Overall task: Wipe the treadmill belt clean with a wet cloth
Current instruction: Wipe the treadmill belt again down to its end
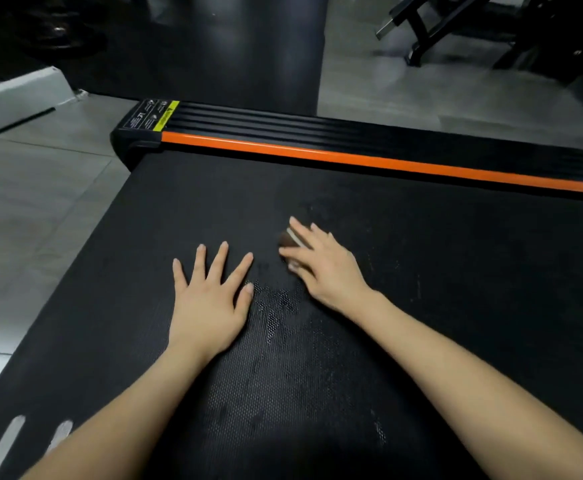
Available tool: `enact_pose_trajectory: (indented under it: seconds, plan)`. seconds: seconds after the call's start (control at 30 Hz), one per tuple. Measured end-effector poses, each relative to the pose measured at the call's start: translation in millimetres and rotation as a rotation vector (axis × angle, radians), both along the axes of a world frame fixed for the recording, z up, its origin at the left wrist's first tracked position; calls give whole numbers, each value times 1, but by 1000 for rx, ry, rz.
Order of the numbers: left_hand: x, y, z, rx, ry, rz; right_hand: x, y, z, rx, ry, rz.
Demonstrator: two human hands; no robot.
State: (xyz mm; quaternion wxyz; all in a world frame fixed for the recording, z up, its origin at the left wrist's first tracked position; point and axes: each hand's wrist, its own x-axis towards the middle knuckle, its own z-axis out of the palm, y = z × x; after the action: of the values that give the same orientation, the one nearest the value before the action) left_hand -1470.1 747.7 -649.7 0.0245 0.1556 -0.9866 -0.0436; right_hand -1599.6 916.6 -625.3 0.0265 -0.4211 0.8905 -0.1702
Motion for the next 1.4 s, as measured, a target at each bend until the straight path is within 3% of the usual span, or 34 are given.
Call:
enact_pose_trajectory:
  seconds: [0.23,0.47,0.7,0.8,0.87,0.93,1.0,1.2,1.33,1.4]
  plan:
    - [-1,0,3,-11,-4,-8,114,85,11,33,8,145]
    - [1,0,1,-1,19,-14,126,60,1,-92,16,-97]
    - [2,0,0,16,24,-12,149,113,-1,-126,162,340]
    - [1,-1,0,14,32,-19,98,78,-1,-106,267,188]
    - [2,0,1,22,26,-20,67,51,5,-96,219,-133]
    - [1,1,1,17,15,-18,67,47,0,-110,66,-290]
    - [1,0,1,7,10,-24,93,64,-4,-87,-26,-281]
    - [4,-1,3,21,-17,-22,142,114,1,32,-21,-201]
    - [5,-1,7,29,-51,-20,170,200,11,88,-42,-27]
    - [9,1,11,43,-64,-4,183,240,18,109,-134,-52]
